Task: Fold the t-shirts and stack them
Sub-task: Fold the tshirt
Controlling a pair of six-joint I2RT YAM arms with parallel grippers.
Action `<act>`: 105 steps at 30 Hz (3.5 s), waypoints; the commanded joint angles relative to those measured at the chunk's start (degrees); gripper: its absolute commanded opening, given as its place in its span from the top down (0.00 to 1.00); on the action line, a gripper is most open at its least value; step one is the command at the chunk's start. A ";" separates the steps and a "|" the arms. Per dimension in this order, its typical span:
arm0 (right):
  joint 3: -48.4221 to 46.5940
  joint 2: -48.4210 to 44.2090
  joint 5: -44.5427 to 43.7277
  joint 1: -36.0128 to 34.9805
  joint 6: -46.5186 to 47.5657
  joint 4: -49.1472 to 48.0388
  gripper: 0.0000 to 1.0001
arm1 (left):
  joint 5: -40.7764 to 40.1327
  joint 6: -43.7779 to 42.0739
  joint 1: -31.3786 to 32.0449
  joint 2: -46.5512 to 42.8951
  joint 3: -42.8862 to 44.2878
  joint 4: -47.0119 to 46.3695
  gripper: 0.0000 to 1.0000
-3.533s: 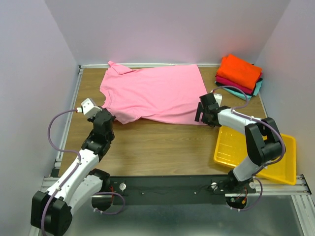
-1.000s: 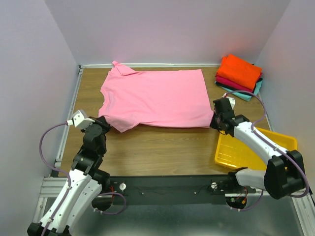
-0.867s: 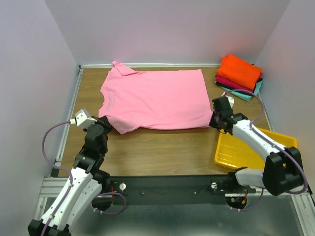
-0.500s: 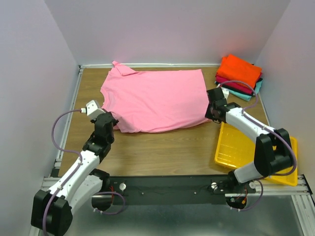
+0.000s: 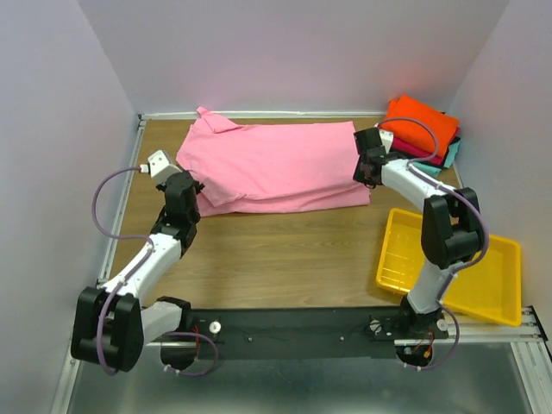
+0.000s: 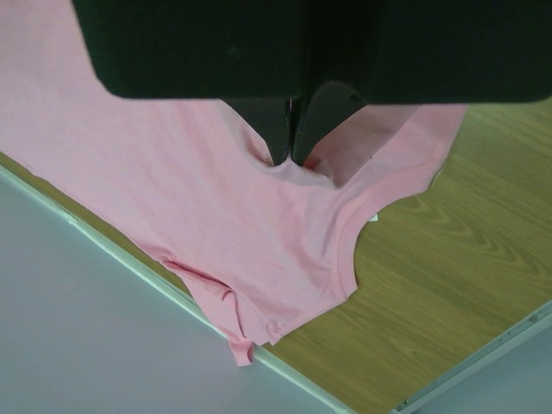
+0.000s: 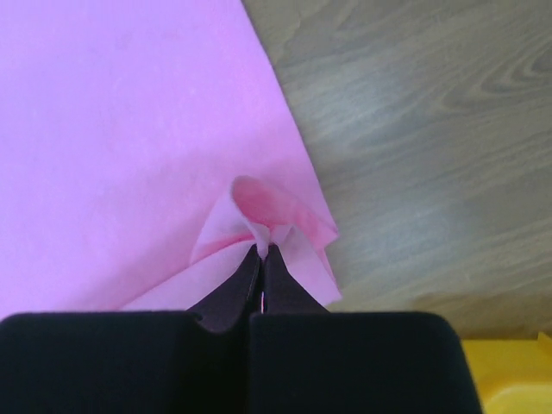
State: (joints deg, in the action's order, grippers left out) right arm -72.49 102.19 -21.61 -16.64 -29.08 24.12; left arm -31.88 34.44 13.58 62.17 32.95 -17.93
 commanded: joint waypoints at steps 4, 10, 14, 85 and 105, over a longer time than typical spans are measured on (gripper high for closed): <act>-8.01 7.05 -1.95 2.84 2.54 0.14 0.98 | 4.45 -2.79 -2.33 9.54 6.51 -6.06 1.00; -11.71 10.92 -1.16 4.60 3.33 0.14 0.98 | 5.07 -3.67 -3.12 16.48 11.17 -6.32 1.00; -13.64 13.29 -0.28 5.04 3.77 0.05 0.98 | 5.69 -4.11 -3.91 20.17 13.72 -6.32 1.00; -50.99 46.42 38.57 -30.11 17.39 -19.03 0.33 | 27.13 -0.33 -19.56 23.52 -0.87 0.79 0.49; -52.67 48.63 26.27 -32.14 19.06 -13.13 0.78 | 27.84 -1.30 -19.65 22.65 -1.40 0.71 1.00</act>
State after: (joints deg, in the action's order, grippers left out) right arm -125.19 149.49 7.68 -48.10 -10.96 8.12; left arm -4.40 33.85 -5.58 85.73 31.07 -16.91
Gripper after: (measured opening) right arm 0.258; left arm 0.018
